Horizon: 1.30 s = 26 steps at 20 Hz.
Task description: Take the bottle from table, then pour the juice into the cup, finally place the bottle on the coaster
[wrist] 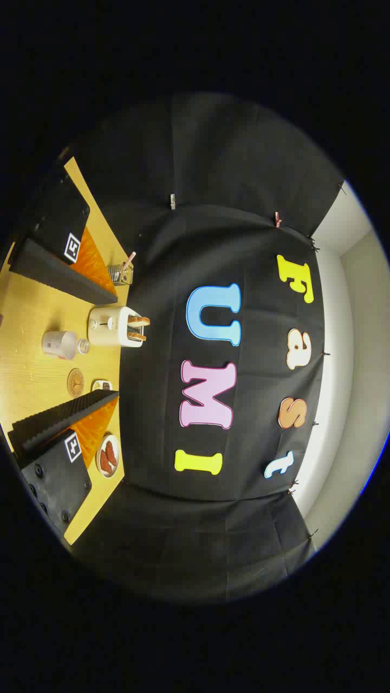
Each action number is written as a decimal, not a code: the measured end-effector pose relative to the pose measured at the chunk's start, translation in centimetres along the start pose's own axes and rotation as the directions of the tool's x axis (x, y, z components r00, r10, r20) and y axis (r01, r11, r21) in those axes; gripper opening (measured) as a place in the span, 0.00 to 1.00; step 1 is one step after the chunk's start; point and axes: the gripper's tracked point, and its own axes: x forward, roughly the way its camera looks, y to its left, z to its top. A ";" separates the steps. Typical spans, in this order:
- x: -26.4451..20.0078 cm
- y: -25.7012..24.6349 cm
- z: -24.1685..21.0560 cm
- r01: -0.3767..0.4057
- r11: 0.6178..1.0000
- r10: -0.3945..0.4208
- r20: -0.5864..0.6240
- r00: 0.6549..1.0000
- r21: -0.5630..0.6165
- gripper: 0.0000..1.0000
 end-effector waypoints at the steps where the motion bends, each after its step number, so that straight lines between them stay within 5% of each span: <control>1: -0.1 0.0 0.0 0.007 1.000 -0.007 0.001 1.000 0.004 0.97; 7: -0.3 0.0 -2.4 0.106 0.994 -0.106 -0.037 0.994 0.009 0.97; 26: -0.3 -0.6 -5.0 -0.046 0.999 0.045 -0.033 0.998 -0.026 0.97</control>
